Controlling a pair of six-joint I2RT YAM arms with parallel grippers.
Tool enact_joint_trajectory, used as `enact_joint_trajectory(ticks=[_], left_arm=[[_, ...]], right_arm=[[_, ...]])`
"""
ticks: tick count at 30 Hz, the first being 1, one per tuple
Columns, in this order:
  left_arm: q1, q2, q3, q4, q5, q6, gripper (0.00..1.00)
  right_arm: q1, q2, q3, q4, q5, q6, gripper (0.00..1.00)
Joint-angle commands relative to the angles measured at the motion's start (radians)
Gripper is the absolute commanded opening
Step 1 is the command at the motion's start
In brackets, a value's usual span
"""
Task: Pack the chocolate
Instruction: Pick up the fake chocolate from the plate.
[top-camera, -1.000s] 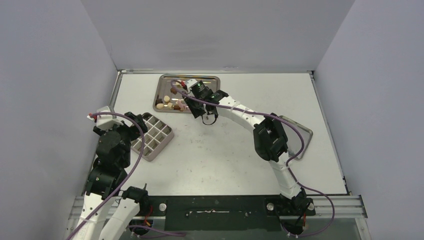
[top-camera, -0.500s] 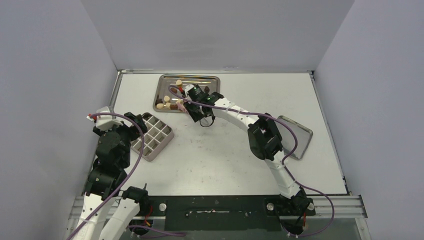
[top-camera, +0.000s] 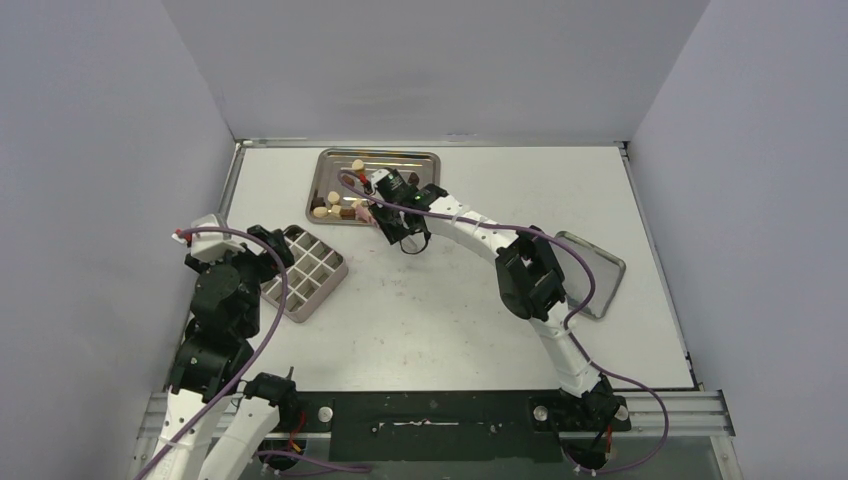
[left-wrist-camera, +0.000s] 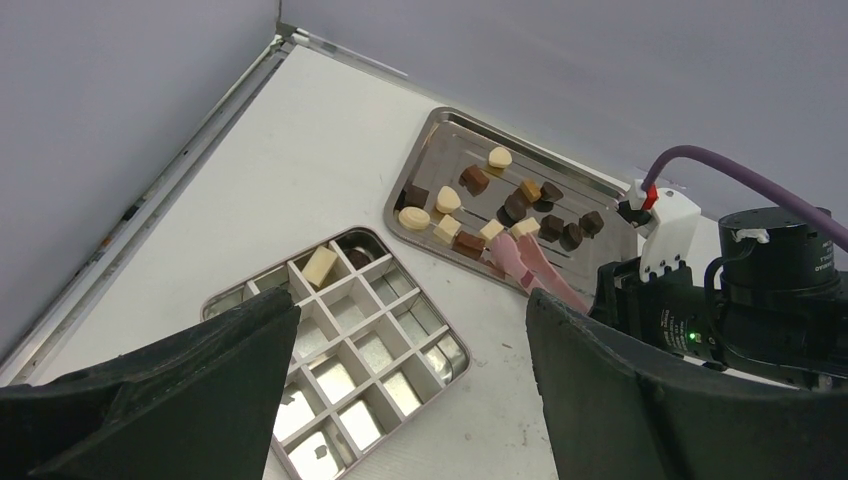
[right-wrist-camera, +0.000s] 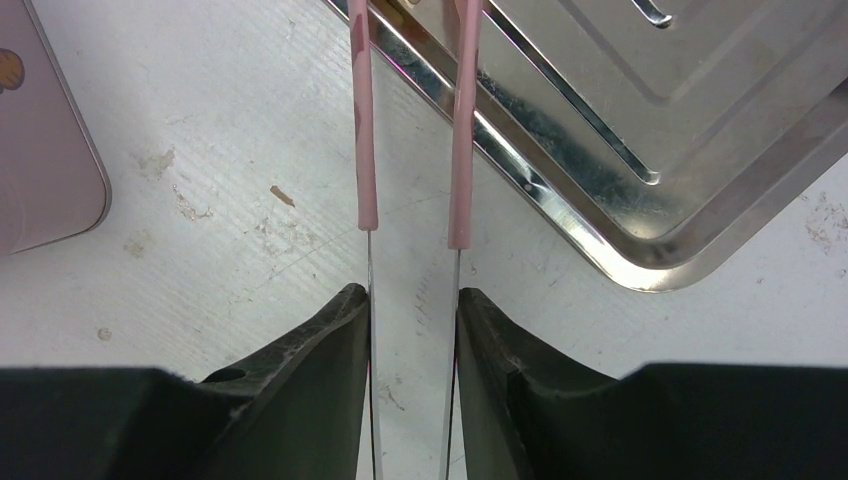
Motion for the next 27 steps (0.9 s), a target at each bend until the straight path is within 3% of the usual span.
enact_joint_trajectory(ticks=[1, 6, 17, 27], left_arm=[[-0.002, -0.015, 0.002, 0.049, -0.019, 0.009, 0.82], [-0.002, -0.02, 0.001, 0.048, -0.022, 0.011, 0.82], [-0.002, -0.024, 0.007, 0.051, -0.028, 0.008, 0.82], [-0.005, -0.05, 0.117, -0.005, -0.011, -0.043, 0.82]], right_arm=[[0.007, -0.085, -0.019, 0.059, 0.026, 0.023, 0.2], [0.013, -0.146, -0.07, 0.129, 0.07, 0.043, 0.15], [0.056, -0.213, -0.106, 0.208, 0.079, 0.068, 0.15], [0.131, -0.27, -0.215, 0.437, -0.051, 0.187, 0.16]])
